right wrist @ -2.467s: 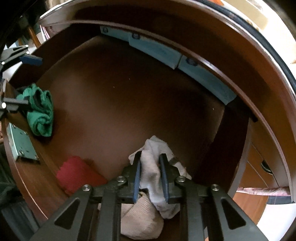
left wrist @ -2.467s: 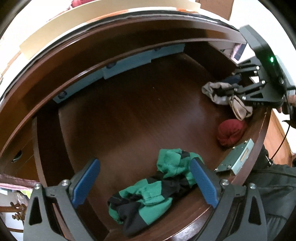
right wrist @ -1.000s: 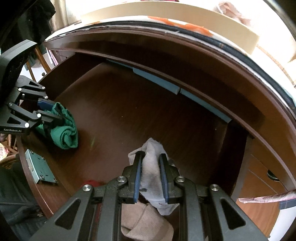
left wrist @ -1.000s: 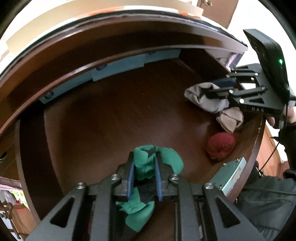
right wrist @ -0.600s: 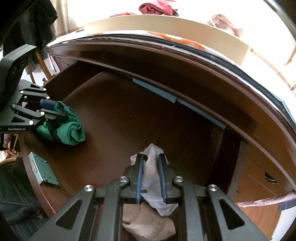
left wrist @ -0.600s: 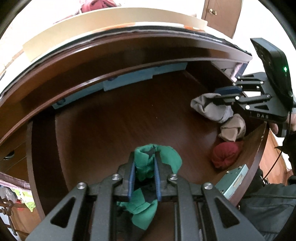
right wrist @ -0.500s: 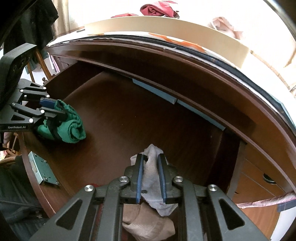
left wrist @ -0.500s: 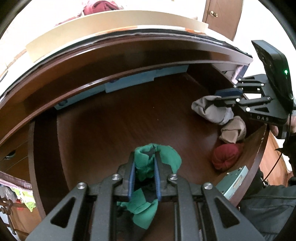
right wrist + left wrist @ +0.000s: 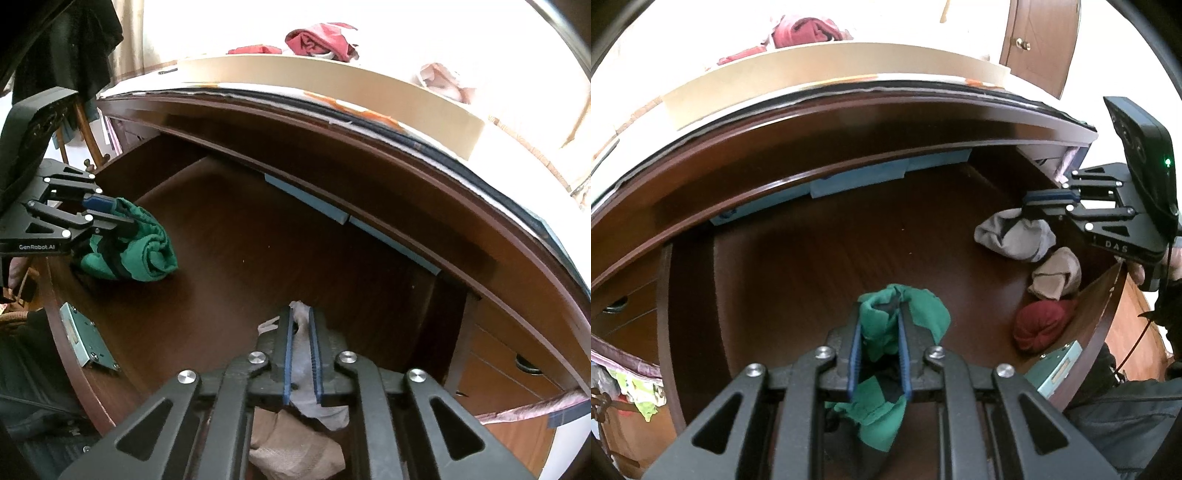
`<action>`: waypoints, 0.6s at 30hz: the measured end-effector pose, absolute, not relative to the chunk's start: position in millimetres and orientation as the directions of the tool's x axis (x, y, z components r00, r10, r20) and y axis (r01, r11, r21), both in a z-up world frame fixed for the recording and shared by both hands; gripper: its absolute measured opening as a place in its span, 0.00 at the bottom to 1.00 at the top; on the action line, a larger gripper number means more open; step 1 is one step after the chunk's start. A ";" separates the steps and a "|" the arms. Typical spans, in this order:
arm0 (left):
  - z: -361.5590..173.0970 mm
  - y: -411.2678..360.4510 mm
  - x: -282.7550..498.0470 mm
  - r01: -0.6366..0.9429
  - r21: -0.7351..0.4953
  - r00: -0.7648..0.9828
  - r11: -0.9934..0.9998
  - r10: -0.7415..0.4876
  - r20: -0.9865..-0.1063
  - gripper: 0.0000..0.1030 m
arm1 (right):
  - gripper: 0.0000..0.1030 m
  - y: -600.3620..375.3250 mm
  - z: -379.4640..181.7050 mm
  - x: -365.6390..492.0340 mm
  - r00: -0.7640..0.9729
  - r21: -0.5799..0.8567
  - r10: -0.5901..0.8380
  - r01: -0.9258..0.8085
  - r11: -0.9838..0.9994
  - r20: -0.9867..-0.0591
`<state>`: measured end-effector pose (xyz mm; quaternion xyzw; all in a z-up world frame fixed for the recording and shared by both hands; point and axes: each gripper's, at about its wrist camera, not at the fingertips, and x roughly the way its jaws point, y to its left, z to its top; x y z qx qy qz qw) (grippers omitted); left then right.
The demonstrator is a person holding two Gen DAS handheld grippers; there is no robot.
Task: Take underwear out of drawer
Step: 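Lift the green-black sock with the left gripper while the right lifts the white sock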
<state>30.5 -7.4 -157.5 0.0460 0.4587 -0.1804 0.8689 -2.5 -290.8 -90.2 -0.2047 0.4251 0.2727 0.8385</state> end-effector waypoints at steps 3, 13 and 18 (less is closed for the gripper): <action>-156.4 -7.1 28.6 0.352 -0.089 0.525 0.932 -0.276 -0.806 0.14 | 0.07 -292.9 -88.1 -3.2 0.499 -0.112 0.289 -0.628 0.770 -0.817; -144.7 -2.5 24.1 0.324 -0.098 0.575 0.941 -0.279 -0.769 0.14 | 0.01 -300.0 -80.9 -8.9 0.531 -0.109 0.311 -0.618 0.778 -0.788; -142.7 -1.6 24.4 0.319 -0.102 0.583 0.942 -0.280 -0.763 0.14 | 0.01 -300.2 -78.9 -7.5 0.531 -0.104 0.316 -0.618 0.779 -0.787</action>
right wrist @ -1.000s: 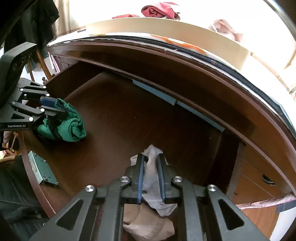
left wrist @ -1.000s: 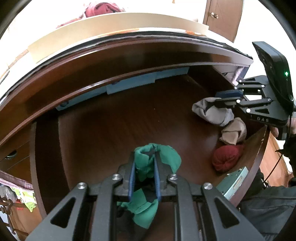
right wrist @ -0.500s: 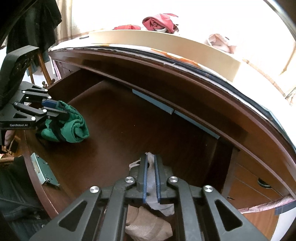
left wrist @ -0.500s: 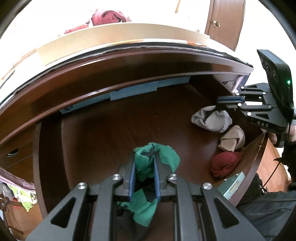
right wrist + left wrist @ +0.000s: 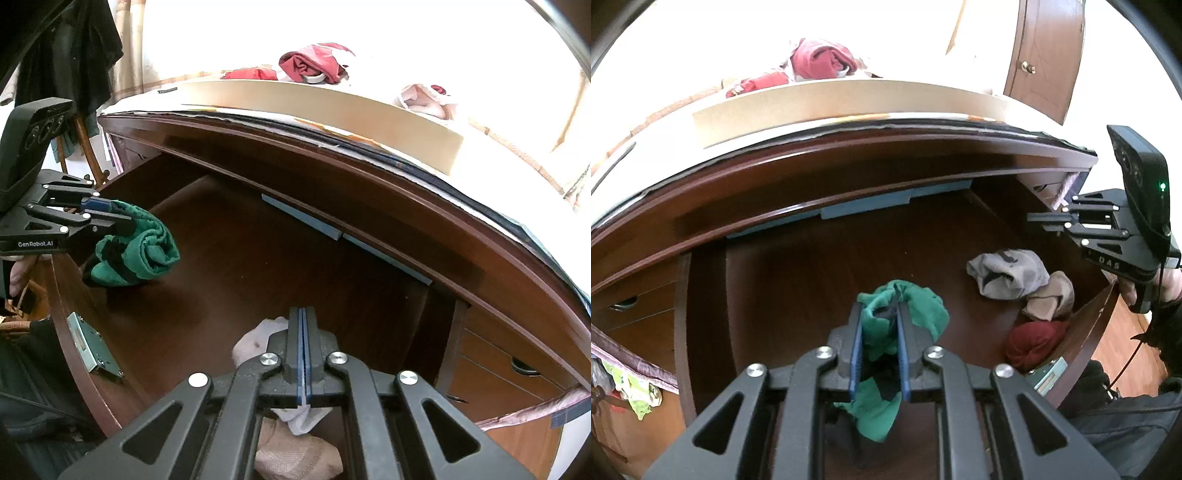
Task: Take underwear out of drawer
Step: 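Lift the green-black sock with the left gripper while the right lifts the white sock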
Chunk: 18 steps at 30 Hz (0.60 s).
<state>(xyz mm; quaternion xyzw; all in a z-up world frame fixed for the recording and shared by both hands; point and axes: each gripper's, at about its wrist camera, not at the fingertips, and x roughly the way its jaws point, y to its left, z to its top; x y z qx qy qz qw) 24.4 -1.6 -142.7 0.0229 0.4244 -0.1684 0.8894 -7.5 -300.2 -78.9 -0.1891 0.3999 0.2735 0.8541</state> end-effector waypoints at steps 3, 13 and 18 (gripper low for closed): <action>-142.9 -2.3 24.8 0.322 -0.103 0.582 0.941 -0.282 -0.763 0.14 | 0.01 -298.7 -83.2 -2.1 0.484 -0.071 0.320 -0.630 0.773 -0.814; -143.6 1.0 24.1 0.326 -0.122 0.576 0.937 -0.299 -0.760 0.14 | 0.59 -270.9 -104.9 0.5 0.371 -0.115 0.229 -0.709 0.696 -0.900; -143.5 1.5 24.0 0.326 -0.127 0.579 0.937 -0.304 -0.757 0.14 | 0.58 -265.1 -120.8 12.4 0.302 -0.109 0.149 -0.693 0.713 -0.942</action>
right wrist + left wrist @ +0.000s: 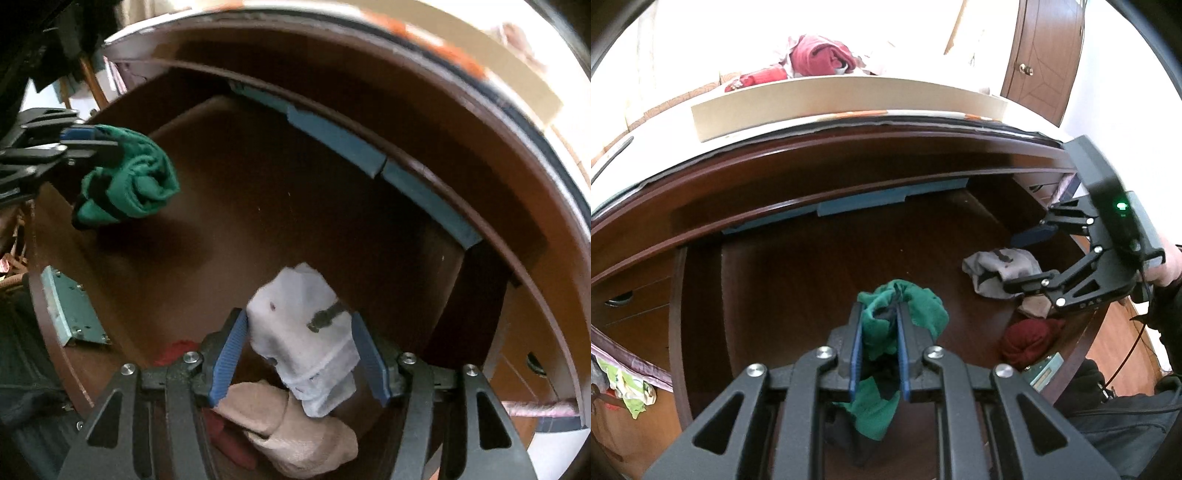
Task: Take underwear out of drawer
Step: 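Lift the green-black sock with the left gripper while the right lifts the white sock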
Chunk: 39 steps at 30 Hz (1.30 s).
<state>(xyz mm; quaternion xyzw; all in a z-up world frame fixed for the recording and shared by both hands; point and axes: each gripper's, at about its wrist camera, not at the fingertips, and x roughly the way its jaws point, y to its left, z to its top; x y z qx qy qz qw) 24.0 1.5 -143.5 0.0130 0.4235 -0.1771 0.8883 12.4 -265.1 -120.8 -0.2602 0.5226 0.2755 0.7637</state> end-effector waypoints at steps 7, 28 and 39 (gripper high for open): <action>-141.5 4.7 22.1 0.312 -0.136 0.591 0.940 -0.305 -0.747 0.14 | 0.10 -258.8 -128.9 15.7 0.277 -0.103 0.133 -0.696 0.710 -0.951; -115.6 9.7 14.2 0.281 -0.119 0.677 0.952 -0.285 -0.678 0.10 | 0.09 -274.3 -71.8 -31.8 0.522 -0.078 0.384 -0.662 0.745 -0.762; -81.0 9.9 11.3 0.273 -0.063 0.743 0.960 -0.252 -0.619 0.10 | 0.09 -274.5 -24.2 -42.8 0.583 -0.069 0.478 -0.678 0.732 -0.656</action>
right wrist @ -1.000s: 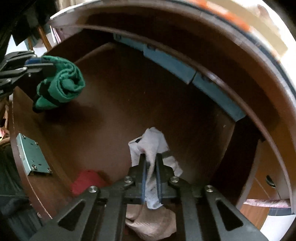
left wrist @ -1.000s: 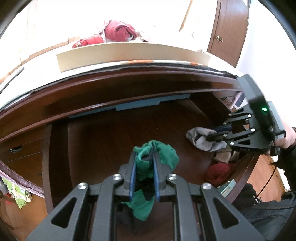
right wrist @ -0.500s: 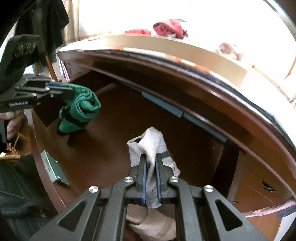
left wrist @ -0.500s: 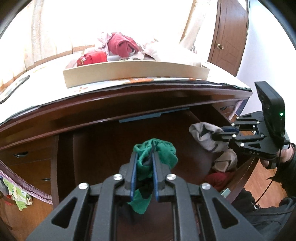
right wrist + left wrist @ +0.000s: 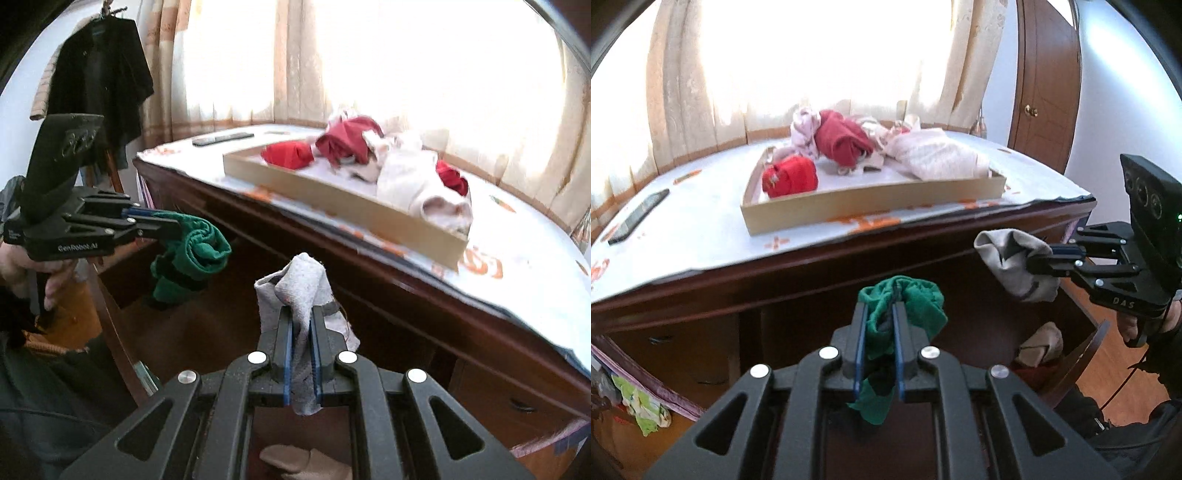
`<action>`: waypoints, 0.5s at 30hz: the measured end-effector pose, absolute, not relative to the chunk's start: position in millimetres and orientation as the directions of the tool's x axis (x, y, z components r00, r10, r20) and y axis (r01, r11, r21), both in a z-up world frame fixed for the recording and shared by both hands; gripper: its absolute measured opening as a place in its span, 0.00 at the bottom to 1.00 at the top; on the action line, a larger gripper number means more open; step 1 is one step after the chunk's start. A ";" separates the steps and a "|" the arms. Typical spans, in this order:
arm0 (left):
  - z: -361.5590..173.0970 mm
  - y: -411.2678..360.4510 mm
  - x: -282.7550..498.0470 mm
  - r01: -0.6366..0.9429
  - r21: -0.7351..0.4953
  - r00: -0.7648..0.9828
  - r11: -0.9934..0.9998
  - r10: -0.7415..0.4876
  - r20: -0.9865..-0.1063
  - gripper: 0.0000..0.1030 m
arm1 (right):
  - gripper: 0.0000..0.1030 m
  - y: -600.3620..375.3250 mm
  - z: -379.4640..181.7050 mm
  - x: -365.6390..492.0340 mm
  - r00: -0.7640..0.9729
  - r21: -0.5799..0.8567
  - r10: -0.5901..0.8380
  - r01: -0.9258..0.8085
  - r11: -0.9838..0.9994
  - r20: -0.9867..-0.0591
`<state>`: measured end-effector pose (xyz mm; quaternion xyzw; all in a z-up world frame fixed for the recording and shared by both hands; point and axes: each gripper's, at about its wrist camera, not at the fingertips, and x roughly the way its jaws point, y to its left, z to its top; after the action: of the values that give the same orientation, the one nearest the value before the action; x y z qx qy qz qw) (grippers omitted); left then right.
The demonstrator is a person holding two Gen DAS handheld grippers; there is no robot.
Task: Take underwear out of drawer
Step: 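Lift the green-black sock with the left gripper while the right lifts the white sock, then carry both socks over the tray and open both grippers to drop them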
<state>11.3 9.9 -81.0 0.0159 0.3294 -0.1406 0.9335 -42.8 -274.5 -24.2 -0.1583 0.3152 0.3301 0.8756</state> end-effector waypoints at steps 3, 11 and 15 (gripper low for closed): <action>-73.7 11.8 11.4 0.272 -0.053 0.755 0.961 -0.247 -0.607 0.10 | 0.09 -272.1 -14.3 -44.8 0.601 -0.076 0.492 -0.678 0.731 -0.630; -55.2 13.6 13.6 0.273 -0.026 0.784 0.962 -0.239 -0.573 0.10 | 0.09 -269.3 5.0 -42.6 0.624 -0.067 0.524 -0.677 0.733 -0.580; -43.5 13.2 16.3 0.279 -0.001 0.799 0.960 -0.232 -0.555 0.09 | 0.09 -268.6 15.1 -40.2 0.638 -0.065 0.537 -0.675 0.735 -0.552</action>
<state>16.3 13.2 -43.5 0.0404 0.2869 -0.1348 0.9476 -40.2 -268.6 15.1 -0.1340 0.2579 0.3386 0.8949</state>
